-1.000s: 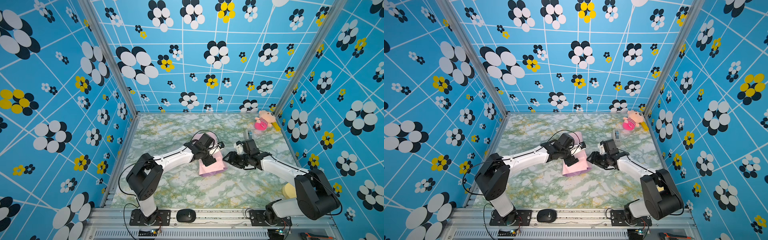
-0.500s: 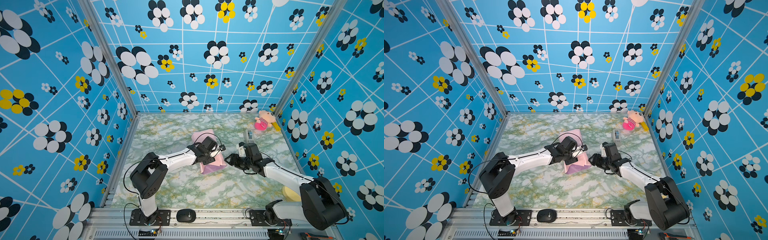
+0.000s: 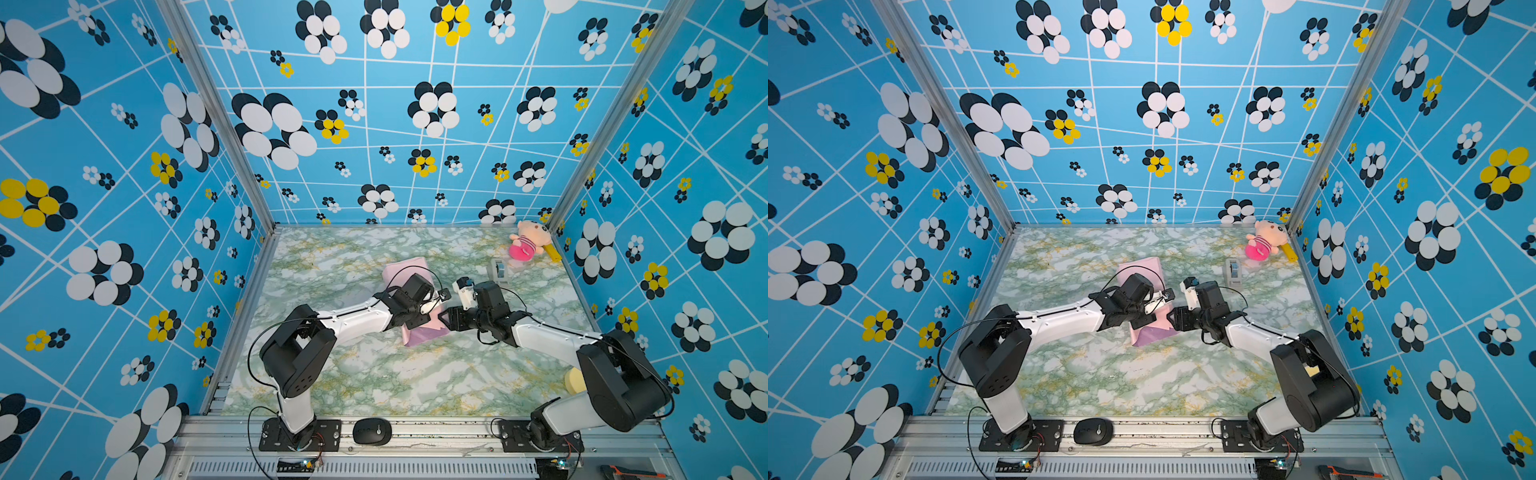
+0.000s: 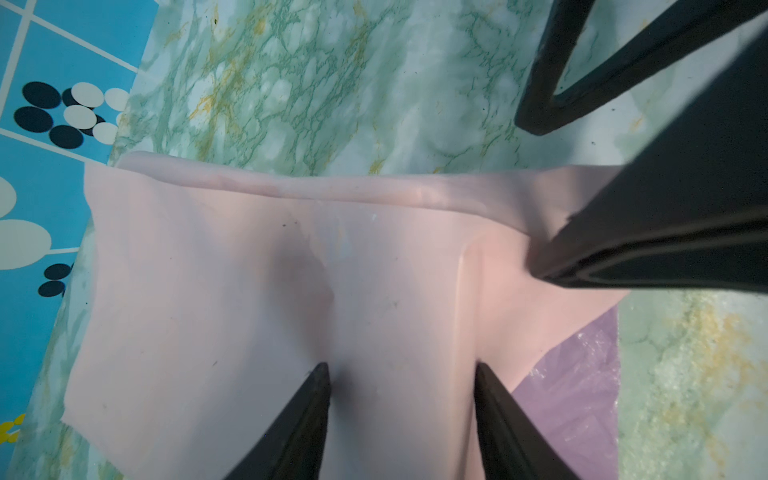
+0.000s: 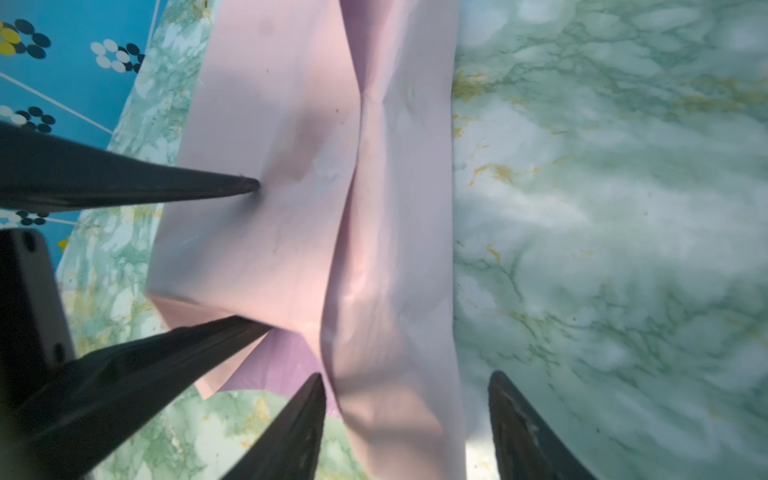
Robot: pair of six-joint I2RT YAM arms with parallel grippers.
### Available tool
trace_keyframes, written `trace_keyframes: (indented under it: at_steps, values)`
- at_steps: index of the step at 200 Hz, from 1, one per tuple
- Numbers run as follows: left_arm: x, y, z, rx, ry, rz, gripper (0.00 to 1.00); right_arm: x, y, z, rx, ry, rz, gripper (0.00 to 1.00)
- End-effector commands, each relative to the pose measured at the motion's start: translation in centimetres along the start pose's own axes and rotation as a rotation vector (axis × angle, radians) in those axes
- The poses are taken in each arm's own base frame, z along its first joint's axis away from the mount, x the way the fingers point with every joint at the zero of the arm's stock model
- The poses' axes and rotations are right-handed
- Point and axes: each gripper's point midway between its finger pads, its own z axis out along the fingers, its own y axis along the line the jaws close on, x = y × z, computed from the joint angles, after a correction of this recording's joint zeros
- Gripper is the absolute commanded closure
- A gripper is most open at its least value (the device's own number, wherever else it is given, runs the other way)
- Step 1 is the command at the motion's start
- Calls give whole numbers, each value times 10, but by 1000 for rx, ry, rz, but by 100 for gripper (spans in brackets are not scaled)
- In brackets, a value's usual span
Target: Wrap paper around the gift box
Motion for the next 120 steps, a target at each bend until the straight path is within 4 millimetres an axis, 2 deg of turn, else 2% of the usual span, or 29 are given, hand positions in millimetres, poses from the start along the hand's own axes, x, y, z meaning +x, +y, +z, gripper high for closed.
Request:
trace_keyframes:
  at_steps: [1,25,70,101,120]
  values:
    - [21,-19,8,72,49,-12,45,-12,5,7,-17,-3,-105,37]
    - [21,-22,10,87,47,-11,46,-14,1,15,-10,19,-124,38]
    - [19,-25,9,102,34,-14,46,-13,-4,28,-30,59,-124,50]
    - [18,-26,9,108,27,-15,46,-11,-5,35,-37,74,-123,67]
    - [17,-26,10,110,26,-19,46,-11,-6,36,-30,75,-121,72]
